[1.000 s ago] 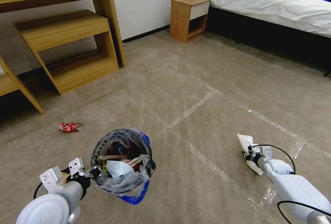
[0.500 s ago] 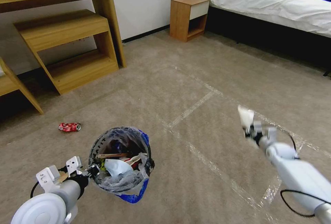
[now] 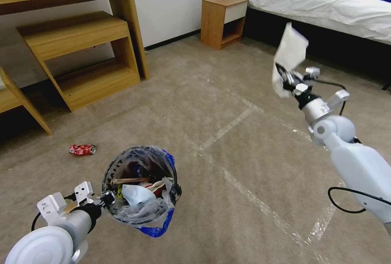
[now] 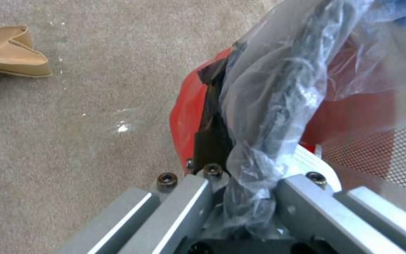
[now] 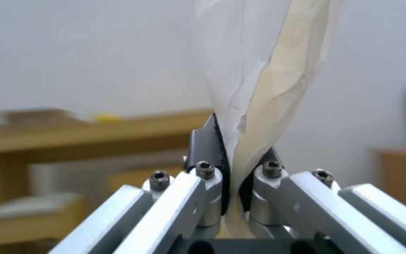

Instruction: Pick up the trash bin and place the garbage on the floor into it.

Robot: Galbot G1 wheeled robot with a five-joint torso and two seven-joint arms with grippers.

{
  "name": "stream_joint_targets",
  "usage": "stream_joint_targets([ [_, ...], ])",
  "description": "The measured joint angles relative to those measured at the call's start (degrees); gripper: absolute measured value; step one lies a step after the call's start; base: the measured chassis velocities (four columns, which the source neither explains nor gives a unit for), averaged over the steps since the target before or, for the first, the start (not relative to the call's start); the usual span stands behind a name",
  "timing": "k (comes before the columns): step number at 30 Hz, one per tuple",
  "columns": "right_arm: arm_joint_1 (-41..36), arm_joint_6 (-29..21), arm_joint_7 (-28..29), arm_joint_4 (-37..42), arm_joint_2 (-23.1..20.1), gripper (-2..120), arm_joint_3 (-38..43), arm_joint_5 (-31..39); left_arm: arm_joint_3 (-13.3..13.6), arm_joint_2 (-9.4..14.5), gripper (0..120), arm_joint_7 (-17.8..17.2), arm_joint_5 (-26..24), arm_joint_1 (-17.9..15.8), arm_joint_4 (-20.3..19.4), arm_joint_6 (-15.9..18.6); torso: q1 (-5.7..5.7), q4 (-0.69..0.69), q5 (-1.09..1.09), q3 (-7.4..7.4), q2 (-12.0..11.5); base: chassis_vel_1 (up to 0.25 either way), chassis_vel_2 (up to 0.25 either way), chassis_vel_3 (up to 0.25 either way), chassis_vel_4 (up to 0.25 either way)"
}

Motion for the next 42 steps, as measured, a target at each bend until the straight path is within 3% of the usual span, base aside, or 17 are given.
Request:
stream_joint_targets([
  [6, 4.21, -0.31, -6.57, 11.05, 0.51, 2, -8.0, 3.13, -0.07, -0.68, 0, -0.04, -0.48, -0.43, 0.0, 0.0, 0.0, 0.0, -0.01, 0.0, 0.0, 0.0, 0.0, 0.0, 0.0],
  [8, 4.85, -0.37, -7.01, 11.75, 0.79, 2, -9.26, 3.13, -0.07, -0.82, 0, -0.07, -0.47, -0.49, 0.02, 0.0, 0.0, 0.0, -0.01, 0.0, 0.0, 0.0, 0.0, 0.0, 0.0],
  [13, 10.77, -0.18, -7.79, 15.17, 4.18, 2, -21.48, 1.95, 0.23, -2.43, 0, -0.13, 0.24, -0.59, 0.45, 0.0, 0.0, 0.0, -0.02, 0.0, 0.0, 0.0, 0.0, 0.0, 0.0],
  [18, 15.35, 0.7, -7.79, 14.32, 8.79, 2, -32.0, -0.89, 0.23, -3.51, 0, -0.12, 0.82, -0.52, 0.59, 0.0, 0.0, 0.02, -0.01, 0.0, 0.0, 0.0, 0.0, 0.0, 0.0],
  [26, 16.49, 1.69, -8.77, 10.21, 14.26, 2, -40.85, -4.74, -0.22, -4.18, 0, -0.12, 1.09, 0.01, 0.59, 0.0, 0.0, 0.01, 0.0, 0.0, 0.0, 0.0, 0.0, 0.0, 0.0],
  [42, 11.8, 3.14, -11.39, 2.84, 18.64, 2, -44.18, -8.94, -0.37, -4.72, 0, -0.03, 1.55, 1.05, 0.14, 0.0, 0.0, 0.0, 0.0, 0.0, 0.0, 0.0, 0.0, 0.0, 0.0],
])
